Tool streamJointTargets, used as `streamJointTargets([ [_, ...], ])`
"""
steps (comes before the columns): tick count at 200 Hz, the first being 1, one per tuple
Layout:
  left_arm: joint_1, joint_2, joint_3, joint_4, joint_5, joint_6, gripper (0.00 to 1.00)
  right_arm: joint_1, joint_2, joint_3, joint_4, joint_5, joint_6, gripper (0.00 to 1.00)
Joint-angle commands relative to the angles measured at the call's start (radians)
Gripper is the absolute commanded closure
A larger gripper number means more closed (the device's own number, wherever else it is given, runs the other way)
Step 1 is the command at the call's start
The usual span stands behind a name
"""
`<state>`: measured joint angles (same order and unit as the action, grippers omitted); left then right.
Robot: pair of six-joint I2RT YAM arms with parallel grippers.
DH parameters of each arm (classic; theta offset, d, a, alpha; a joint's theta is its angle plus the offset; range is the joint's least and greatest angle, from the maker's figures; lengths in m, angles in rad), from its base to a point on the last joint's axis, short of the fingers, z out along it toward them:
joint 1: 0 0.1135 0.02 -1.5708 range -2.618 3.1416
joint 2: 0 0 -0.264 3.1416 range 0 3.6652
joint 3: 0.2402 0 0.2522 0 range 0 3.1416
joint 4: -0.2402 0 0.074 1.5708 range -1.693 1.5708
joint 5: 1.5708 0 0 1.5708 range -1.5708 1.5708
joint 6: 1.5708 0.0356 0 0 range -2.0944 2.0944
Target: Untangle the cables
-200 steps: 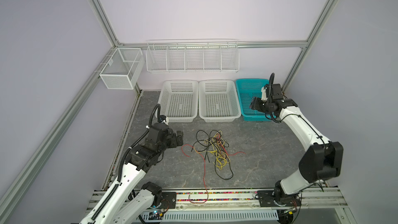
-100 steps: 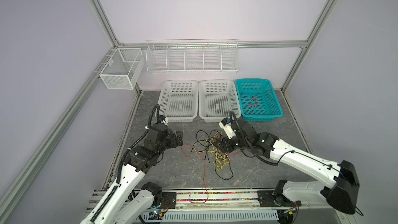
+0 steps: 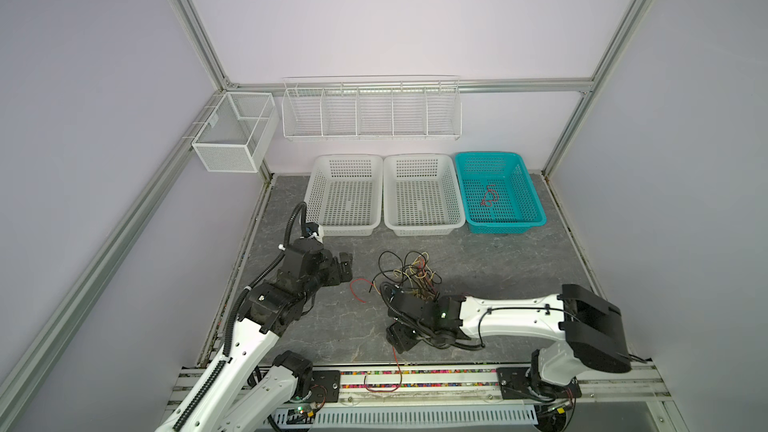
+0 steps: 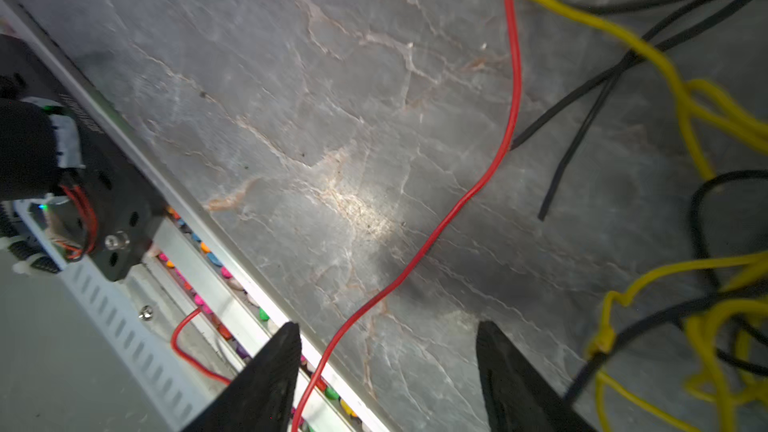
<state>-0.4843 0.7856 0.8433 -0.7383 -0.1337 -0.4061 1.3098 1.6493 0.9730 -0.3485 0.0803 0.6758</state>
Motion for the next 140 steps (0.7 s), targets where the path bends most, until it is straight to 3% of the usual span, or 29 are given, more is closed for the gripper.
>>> streamJointTargets([
  [1, 0.006, -0.01, -0.012, -0.009, -0.011, 0.015, 0.01, 0.029, 0.063, 0.051, 0.017, -0.005, 0.06, 0.31],
  [39, 0.006, -0.008, -0.012, -0.007, -0.01, 0.015, 0.01, 0.038, 0.112, 0.056, 0.023, -0.009, 0.081, 0.33],
  [109, 0.006, 0.001, -0.012, -0.006, -0.007, 0.015, 0.01, 0.045, 0.116, 0.056, 0.028, -0.018, 0.082, 0.64],
  [140, 0.005, 0.007, -0.01, -0.006, -0.005, 0.016, 0.01, 0.045, 0.083, 0.064, 0.001, -0.001, 0.071, 0.73],
])
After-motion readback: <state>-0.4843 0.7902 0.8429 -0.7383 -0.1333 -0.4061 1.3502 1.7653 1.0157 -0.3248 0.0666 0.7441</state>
